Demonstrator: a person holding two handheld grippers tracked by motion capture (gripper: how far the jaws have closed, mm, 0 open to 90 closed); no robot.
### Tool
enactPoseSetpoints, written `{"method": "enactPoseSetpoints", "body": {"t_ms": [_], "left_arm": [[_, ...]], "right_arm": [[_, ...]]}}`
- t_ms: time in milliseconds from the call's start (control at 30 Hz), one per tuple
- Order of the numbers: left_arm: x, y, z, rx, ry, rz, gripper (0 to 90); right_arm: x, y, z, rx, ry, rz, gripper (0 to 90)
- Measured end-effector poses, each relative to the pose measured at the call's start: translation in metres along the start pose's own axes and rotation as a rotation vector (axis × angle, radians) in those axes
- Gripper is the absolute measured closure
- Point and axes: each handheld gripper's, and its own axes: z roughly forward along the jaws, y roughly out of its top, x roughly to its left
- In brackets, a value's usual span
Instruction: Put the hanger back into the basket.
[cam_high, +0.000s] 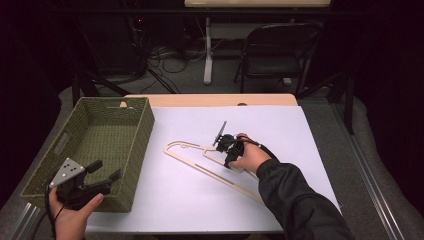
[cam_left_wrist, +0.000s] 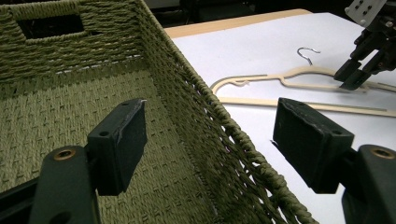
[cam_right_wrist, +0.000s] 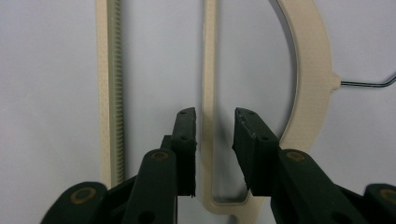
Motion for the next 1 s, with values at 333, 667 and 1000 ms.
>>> {"method": "enactPoseSetpoints", "body": {"t_ms": [333, 667, 1000], "left_arm": [[-0.0006, -0.0003, 0.001, 0.003, -0.002, 0.002, 25.6], [-0.0007, -0.0007, 0.0016, 0.004, -0.003, -0.001, 25.6], [-0.0006, -0.0005, 0.0015, 0.003, -0.002, 0.0, 25.6]], "right_arm": [[0.0021, 0.0004, 0.0038, 0.011, 0.031, -0.005, 73.5], [0.0017, 0.0006, 0.0063, 0.024, 0.042, -0.001, 74.3], [0.0008, 0.0006, 0.009, 0.05, 0.039, -0.01, 74.4]]}}
